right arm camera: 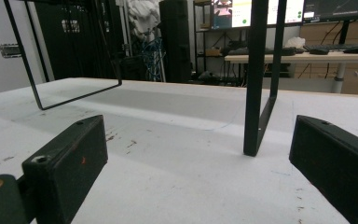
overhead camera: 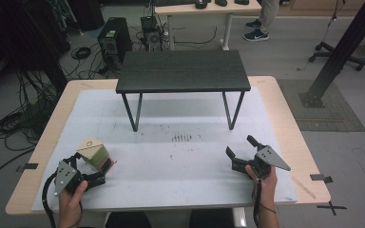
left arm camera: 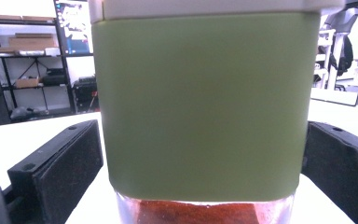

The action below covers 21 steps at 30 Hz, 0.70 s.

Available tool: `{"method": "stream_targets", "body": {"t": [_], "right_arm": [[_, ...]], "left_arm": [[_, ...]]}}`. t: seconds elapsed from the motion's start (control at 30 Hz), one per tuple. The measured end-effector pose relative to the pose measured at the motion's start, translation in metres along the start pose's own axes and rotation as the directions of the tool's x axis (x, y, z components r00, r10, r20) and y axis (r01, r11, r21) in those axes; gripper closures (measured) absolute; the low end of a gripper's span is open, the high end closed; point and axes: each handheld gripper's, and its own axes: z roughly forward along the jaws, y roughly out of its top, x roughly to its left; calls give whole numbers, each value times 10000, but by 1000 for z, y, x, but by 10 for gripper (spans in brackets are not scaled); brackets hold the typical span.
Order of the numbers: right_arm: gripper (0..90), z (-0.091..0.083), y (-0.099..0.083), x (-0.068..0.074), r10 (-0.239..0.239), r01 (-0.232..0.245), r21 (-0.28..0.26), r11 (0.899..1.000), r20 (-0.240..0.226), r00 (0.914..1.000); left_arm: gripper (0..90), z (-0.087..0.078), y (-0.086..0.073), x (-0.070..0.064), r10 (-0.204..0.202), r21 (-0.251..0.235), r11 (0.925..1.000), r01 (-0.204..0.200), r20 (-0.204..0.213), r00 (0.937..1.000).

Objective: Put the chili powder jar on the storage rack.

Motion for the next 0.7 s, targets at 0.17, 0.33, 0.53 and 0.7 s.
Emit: {"method": "stream_targets", "body": {"t": [0.17, 0.33, 0.53, 0.7], "right_arm": [[43, 0, 0, -1, 63, -63, -5, 10000, -62, 10000], [42, 0, 0, -1, 105, -105, -19, 9999, 72, 9999], [42, 0, 0, -1, 141, -141, 33, 9999, 48, 9999], [42, 0, 0, -1, 116, -116, 12, 9999, 76, 9999]], "left_arm": [[2, 0, 0, 0, -12, 6, 10000, 12, -16, 10000], [2, 0, 0, 1, -81, 43, 10000, 81, -13, 10000], [2, 0, 0, 1, -90, 52, 9999, 90, -3, 10000], [2, 1, 0, 1, -194, 110, 9998, 194, -24, 9998]]}}
